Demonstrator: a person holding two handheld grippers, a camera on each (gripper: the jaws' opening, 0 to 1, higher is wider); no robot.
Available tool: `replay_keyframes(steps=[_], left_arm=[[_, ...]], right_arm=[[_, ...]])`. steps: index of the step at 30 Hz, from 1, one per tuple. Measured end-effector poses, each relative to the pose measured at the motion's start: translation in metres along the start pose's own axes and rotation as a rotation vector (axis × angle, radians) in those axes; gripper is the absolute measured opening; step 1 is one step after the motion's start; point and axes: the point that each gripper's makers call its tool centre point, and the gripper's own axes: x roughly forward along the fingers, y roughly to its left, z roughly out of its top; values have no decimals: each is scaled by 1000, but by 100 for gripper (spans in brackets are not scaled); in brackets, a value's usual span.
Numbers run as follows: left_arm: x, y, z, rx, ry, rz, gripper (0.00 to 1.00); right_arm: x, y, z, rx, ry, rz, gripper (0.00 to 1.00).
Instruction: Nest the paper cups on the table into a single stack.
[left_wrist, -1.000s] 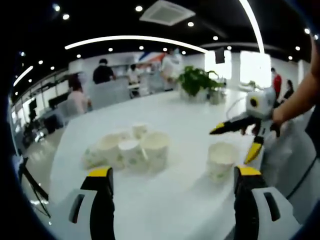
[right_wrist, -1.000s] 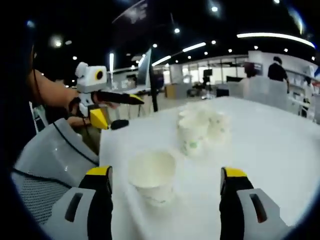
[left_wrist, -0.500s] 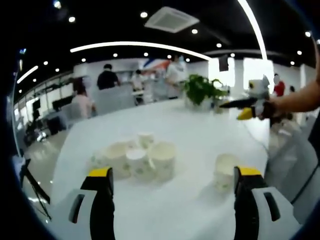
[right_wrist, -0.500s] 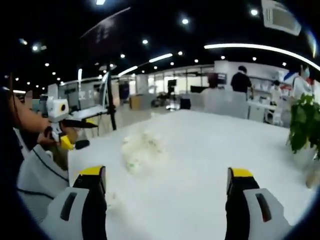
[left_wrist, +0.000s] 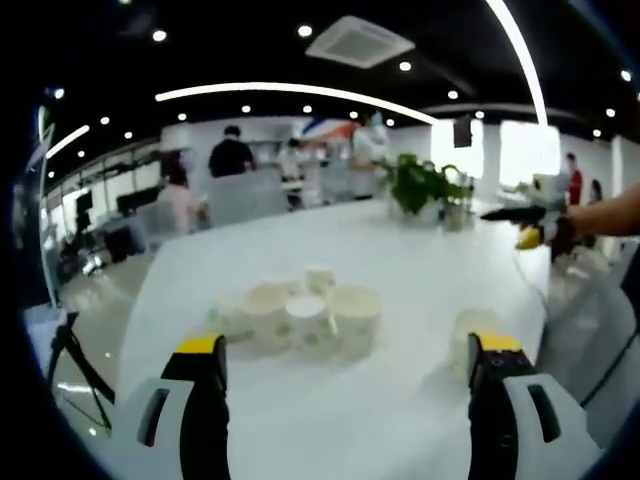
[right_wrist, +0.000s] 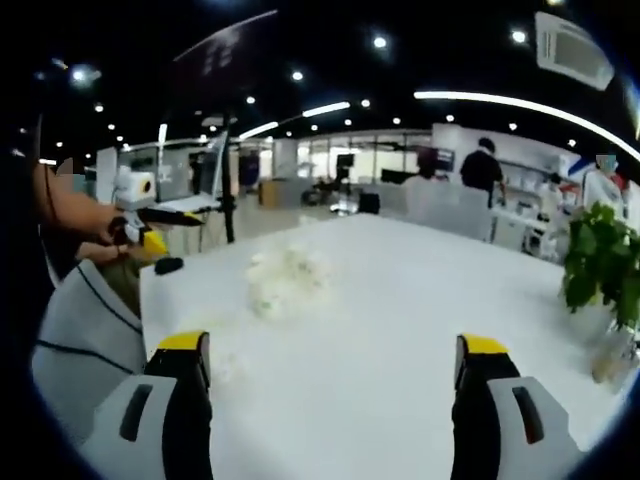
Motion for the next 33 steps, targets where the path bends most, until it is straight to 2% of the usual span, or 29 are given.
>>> replay_keyframes(steps=[5, 11, 23, 33], left_arm=[[-1, -2, -3, 1, 5, 1, 99], [0, -4, -5, -4, 7, -7, 99], [4, -11, -3, -18, -13, -40, 99], [30, -29, -5, -25, -18, -87, 97]], right_arm=[[-7, -3, -1, 21, -16, -8, 100], [-7, -2, -10, 45, 8, -9, 100], [-5, -3, -8, 75, -18, -10, 100], [-4, 6, -13, 71, -5, 8, 100]])
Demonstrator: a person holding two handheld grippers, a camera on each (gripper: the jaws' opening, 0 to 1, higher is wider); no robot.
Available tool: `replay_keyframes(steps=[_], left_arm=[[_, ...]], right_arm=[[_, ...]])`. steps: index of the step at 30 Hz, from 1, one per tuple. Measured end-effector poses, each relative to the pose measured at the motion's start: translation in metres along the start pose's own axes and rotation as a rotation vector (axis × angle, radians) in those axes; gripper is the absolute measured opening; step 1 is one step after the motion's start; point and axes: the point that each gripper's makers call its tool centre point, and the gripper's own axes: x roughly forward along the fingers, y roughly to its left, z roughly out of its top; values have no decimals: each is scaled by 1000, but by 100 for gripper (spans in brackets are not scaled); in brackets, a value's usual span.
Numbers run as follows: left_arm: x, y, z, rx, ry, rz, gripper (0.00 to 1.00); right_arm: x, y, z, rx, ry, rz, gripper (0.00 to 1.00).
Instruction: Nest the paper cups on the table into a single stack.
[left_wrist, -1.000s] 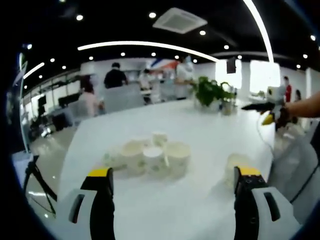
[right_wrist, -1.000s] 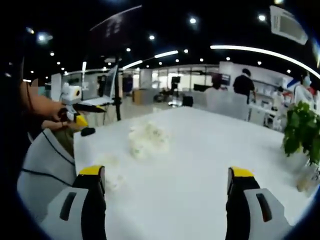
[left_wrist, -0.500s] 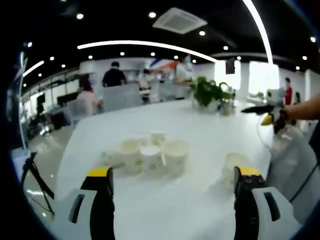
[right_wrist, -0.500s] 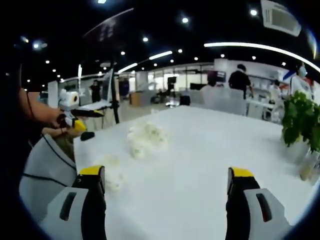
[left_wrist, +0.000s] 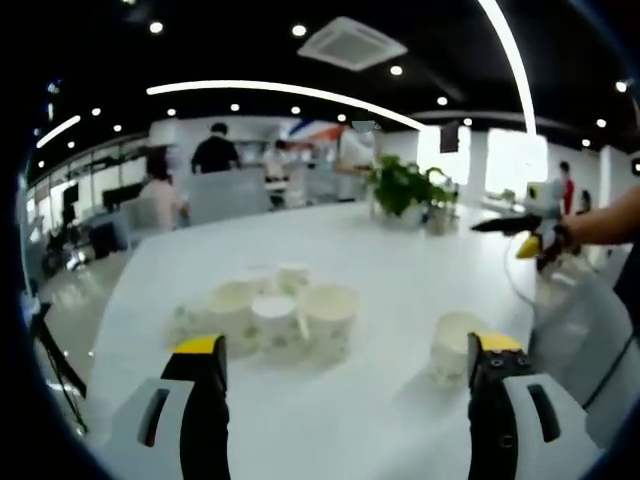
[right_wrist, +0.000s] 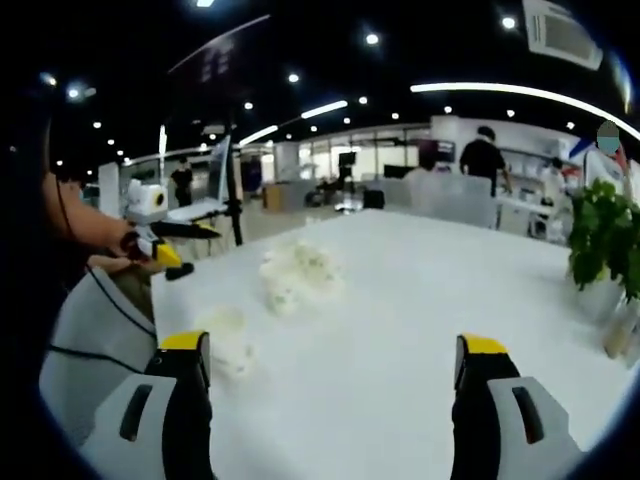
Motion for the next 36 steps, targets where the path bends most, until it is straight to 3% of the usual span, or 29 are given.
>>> replay_keyframes(steps=[10, 13, 15, 24, 36], left_arm=[[21, -6, -10, 7, 15, 0, 95], [25, -4, -15, 60, 31, 17, 92], [29, -3, -17, 49, 32, 13, 91], [38, 4, -19, 27, 33, 18, 85], [56, 6, -20, 28, 51, -7, 86]], right_arm=[[0, 10, -5, -17, 11, 17, 100], [1, 13, -7, -19, 13, 18, 100], [1, 16, -8, -24, 7, 25, 100], [3, 15, -7, 8, -21, 20, 100], [14, 7, -8, -8, -32, 42, 100]])
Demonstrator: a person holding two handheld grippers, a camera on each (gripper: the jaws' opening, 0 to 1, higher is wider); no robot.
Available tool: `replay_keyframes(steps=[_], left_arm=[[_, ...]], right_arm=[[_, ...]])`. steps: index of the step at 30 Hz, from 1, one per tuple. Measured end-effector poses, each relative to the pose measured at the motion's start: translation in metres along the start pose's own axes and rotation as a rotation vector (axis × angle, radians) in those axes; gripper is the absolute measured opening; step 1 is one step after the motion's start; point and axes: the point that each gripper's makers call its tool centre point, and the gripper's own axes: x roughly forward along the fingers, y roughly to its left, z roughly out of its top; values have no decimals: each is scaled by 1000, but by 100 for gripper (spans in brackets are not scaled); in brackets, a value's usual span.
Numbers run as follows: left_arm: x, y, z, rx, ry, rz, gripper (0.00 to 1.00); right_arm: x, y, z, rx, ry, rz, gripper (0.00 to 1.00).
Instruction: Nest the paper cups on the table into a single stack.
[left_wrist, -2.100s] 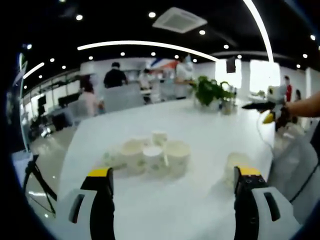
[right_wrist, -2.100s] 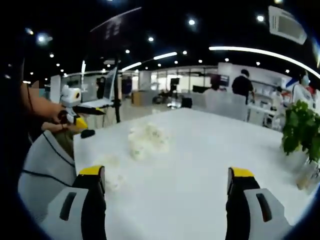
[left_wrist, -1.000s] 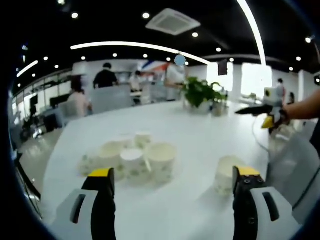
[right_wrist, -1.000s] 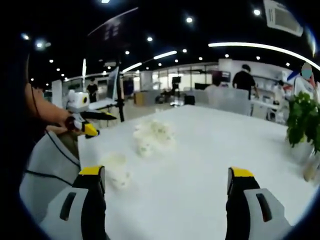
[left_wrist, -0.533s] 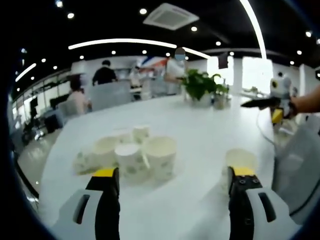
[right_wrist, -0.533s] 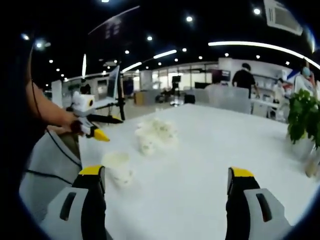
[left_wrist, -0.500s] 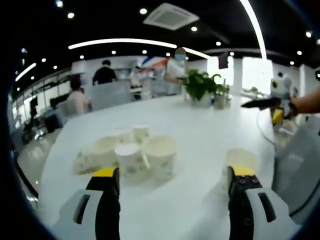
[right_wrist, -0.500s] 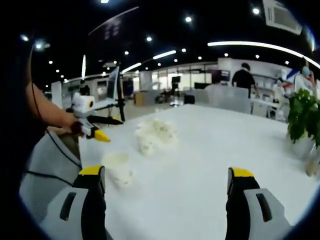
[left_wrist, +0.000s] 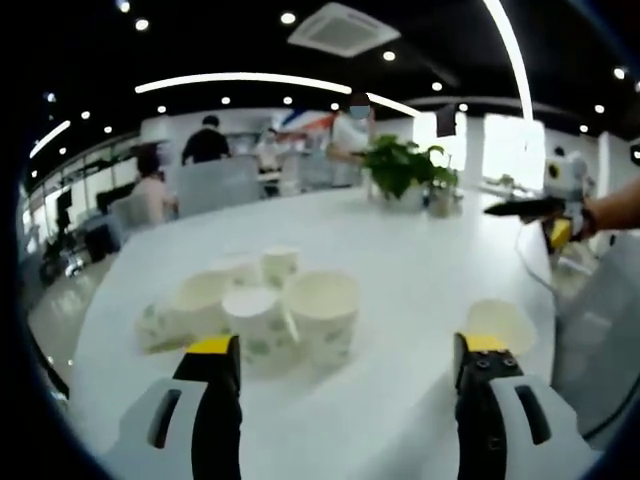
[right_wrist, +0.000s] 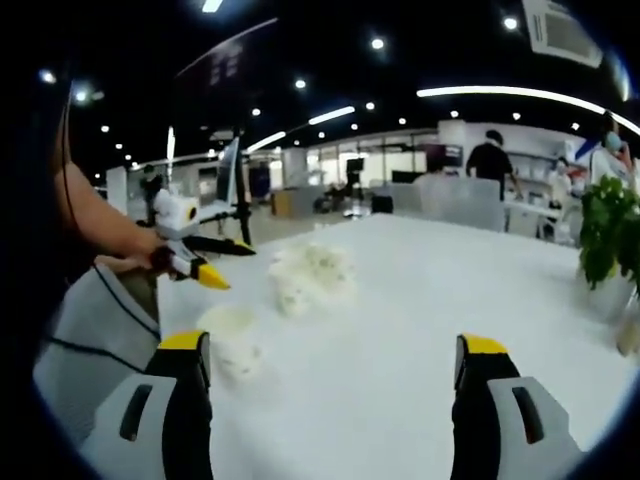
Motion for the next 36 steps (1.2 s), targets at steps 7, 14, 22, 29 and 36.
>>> replay_keyframes(steps=[7, 14, 22, 29, 36], left_arm=[[11, -7, -3, 16, 13, -24, 85], [21, -9, -6, 11, 30, -38, 82], [29, -7, -6, 6, 36, -40, 78], [37, -6, -7, 11, 48, -44, 71], [54, -6, -10, 25, 72, -39, 66]], right_arm=[[15, -6, -1, -26, 3, 47, 97], [25, -19, 1, -16, 11, 49, 97], [25, -19, 0, 15, 4, 41, 92], [24, -18, -4, 31, 14, 40, 93], [20, -17, -7, 31, 16, 42, 93]])
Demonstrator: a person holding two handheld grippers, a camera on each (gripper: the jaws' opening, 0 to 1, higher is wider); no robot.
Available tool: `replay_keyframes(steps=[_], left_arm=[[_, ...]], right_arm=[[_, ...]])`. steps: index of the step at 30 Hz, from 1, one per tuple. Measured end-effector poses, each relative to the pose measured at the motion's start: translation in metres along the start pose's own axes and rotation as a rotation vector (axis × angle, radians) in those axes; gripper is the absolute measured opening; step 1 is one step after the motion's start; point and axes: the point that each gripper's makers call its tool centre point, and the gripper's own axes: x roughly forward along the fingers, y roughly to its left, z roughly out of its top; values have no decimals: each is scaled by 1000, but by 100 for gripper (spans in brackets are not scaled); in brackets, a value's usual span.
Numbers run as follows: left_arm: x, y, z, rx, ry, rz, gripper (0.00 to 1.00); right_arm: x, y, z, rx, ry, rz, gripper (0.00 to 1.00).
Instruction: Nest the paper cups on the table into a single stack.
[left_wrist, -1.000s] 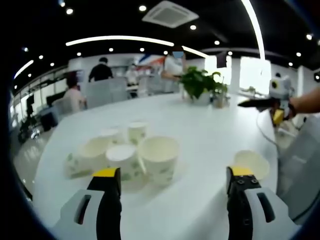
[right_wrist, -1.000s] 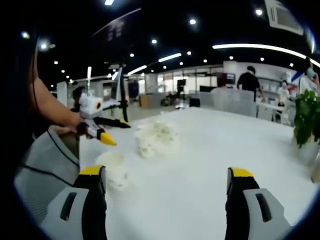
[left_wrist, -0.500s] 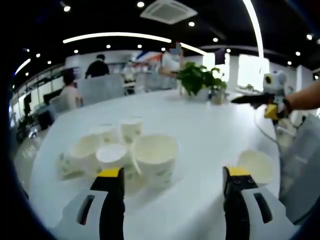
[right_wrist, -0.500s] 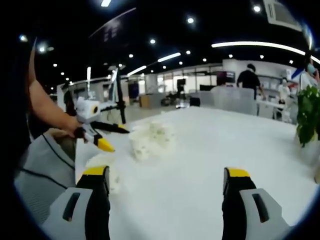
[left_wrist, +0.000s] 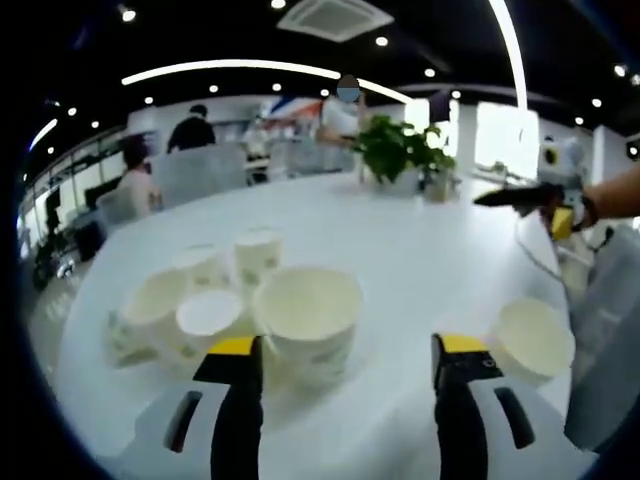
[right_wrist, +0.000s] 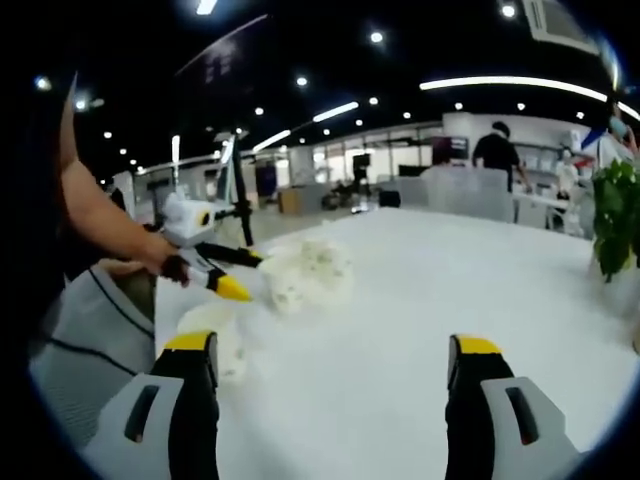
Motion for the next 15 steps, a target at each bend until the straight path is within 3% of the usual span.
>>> replay_keyframes(steps=[4, 15], left_arm=[[9, -4, -3, 11, 15, -8, 64], [26, 2, -1, 27, 47, 16, 69]], right_arm=[[-1, 1, -5, 0, 17, 4, 100], [-3, 4, -8, -53, 36, 23, 100]])
